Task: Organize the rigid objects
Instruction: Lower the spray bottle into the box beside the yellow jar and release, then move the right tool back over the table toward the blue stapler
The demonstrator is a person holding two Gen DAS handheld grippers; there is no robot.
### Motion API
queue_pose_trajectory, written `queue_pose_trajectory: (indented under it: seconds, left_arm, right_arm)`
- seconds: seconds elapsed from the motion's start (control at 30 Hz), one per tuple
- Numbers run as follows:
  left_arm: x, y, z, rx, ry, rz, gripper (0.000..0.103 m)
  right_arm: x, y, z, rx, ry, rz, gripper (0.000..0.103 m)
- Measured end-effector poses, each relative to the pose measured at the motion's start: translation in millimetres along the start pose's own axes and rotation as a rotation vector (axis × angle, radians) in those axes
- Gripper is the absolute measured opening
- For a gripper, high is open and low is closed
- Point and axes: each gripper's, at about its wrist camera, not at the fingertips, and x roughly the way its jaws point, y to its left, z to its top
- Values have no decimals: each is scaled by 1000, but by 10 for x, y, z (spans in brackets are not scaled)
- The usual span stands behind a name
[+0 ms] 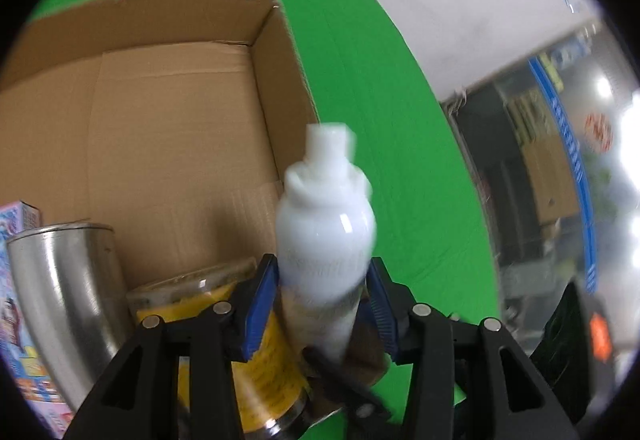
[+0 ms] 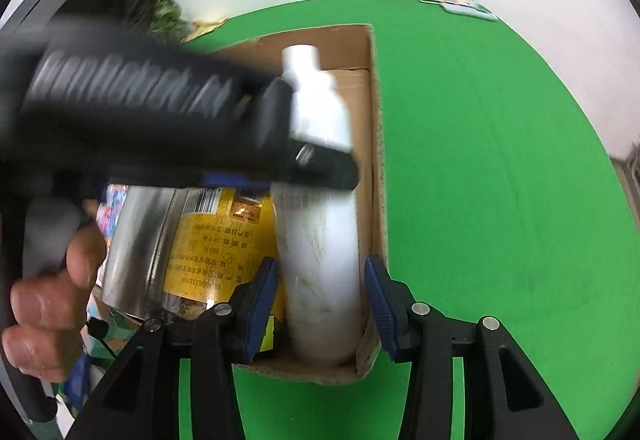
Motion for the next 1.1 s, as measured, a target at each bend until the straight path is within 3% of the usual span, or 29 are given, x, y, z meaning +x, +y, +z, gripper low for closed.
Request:
queue_pose_trajectory:
  seconds: [0.1, 0.17, 0.23, 0.27, 0.33, 0.37, 0.4, 0.47, 0.6, 0.63, 0.73, 0.8, 0.83, 0.87, 0.9, 0.97, 1.03, 1.07, 1.1]
  left_arm:
    - [-207, -10, -169, 45, -45, 27, 45]
    - [-483, 3, -332, 72, -134, 39, 45]
    - [-864, 34, -601, 86, -267, 82, 45]
    - [-1019, 48, -717, 91, -329, 111, 45]
    - [-1418, 99, -1113, 101, -489, 171, 60]
    - [-1535, 115, -1246, 89, -537, 190, 83]
    - [-1698, 167, -1451, 64, -612, 213, 91]
    - [-1908, 278, -1760, 51, -701, 255, 91]
    - [-2249, 529, -2320, 18, -722, 366, 91]
    - [-2329, 626, -2443, -1, -724, 397, 91]
    - [-2550, 899, -2740, -65, -708, 543, 91]
    - [-2638, 1047, -2853, -134, -703, 595, 85]
    - [-2677, 1150, -2930, -170, -707, 592, 78]
    - [-2695, 1243, -3002, -196, -703, 586, 53]
    - [-2675, 1301, -3038, -202, -687, 593, 28]
    - [-2625, 1371, -3169, -203, -676, 603, 23]
    - [-2529, 1413, -3292, -192, -681, 560, 31]
    - [-2448, 1444, -3297, -200, -664, 551, 55]
    - [-2395, 1438, -3323, -212, -649, 550, 86]
  right_arm:
    - [-183, -59, -137, 60, -50, 41, 54]
    - [-372, -86, -293, 101, -127, 3, 87]
    - [-566, -103, -459, 122, -222, -60, 96]
    - [-652, -101, -577, 122, -274, -93, 97]
    - [-686, -82, -729, 115, -305, -111, 98]
    - [-701, -7, -838, 109, -307, -105, 98]
    - [-730, 119, -973, 99, -312, -94, 98]
    - [-835, 408, -1237, 63, -355, -74, 98]
    - [-963, 887, -1508, -43, -470, -76, 98]
    - [-965, 1004, -1472, -68, -477, -61, 94]
    - [-1046, 1360, -1571, -140, -504, -28, 42]
    - [-1053, 1540, -1645, -138, -474, -26, 45]
    - [-1072, 1572, -1683, -129, -461, 5, 62]
    - [-1051, 1648, -1720, -126, -436, 32, 93]
    - [-1038, 1668, -1773, -126, -424, 52, 103]
    - [-977, 1758, -1876, -132, -409, 106, 102]
    - [-937, 1891, -1999, -172, -348, 152, 102]
    - [-876, 1985, -2054, -203, -309, 175, 102]
    - [-835, 2069, -2122, -231, -274, 195, 102]
